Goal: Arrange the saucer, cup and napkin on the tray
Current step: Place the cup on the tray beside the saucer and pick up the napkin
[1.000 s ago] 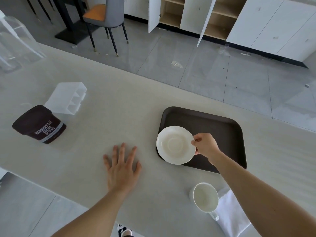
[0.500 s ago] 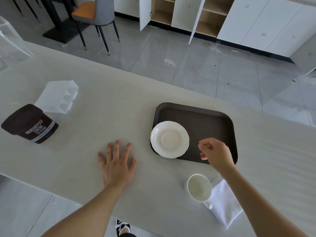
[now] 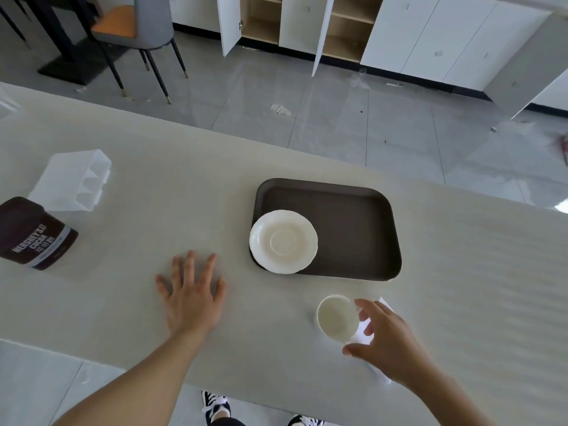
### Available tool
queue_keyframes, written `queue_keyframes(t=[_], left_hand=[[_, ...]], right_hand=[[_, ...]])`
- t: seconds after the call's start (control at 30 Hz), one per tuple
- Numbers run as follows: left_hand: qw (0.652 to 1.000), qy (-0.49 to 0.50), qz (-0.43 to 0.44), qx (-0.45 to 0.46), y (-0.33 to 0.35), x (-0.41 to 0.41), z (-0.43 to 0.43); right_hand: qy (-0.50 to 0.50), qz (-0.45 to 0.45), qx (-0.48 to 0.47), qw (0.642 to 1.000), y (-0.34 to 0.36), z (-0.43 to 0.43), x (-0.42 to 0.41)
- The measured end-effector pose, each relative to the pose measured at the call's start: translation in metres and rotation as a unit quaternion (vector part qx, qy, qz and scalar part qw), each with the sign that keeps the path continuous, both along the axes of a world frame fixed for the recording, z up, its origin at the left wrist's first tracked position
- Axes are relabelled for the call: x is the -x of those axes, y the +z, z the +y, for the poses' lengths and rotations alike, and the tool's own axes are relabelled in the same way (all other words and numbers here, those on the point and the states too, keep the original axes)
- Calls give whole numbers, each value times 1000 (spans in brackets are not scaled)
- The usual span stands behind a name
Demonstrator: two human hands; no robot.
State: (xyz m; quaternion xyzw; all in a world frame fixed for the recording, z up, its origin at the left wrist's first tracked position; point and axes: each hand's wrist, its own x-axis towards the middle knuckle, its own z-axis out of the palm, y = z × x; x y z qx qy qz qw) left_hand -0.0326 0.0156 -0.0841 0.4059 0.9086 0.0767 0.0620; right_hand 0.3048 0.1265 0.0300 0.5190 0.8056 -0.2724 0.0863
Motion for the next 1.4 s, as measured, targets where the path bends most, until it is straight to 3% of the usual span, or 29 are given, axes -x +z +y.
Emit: queue_keyframes(t=[0.17,0.83,1.4], left_hand=[[1000,-2,0,2,-2,0,0],[1000,-7,5,-24,-6,1,-1],[1000,-9,15,-23,-9,3,-1]], right_hand=[[-65,15,-1,998,-7,-8,-2],[-117,146,-143,972,-1,31,8],[-184,138,-135,964,-32,83,39]])
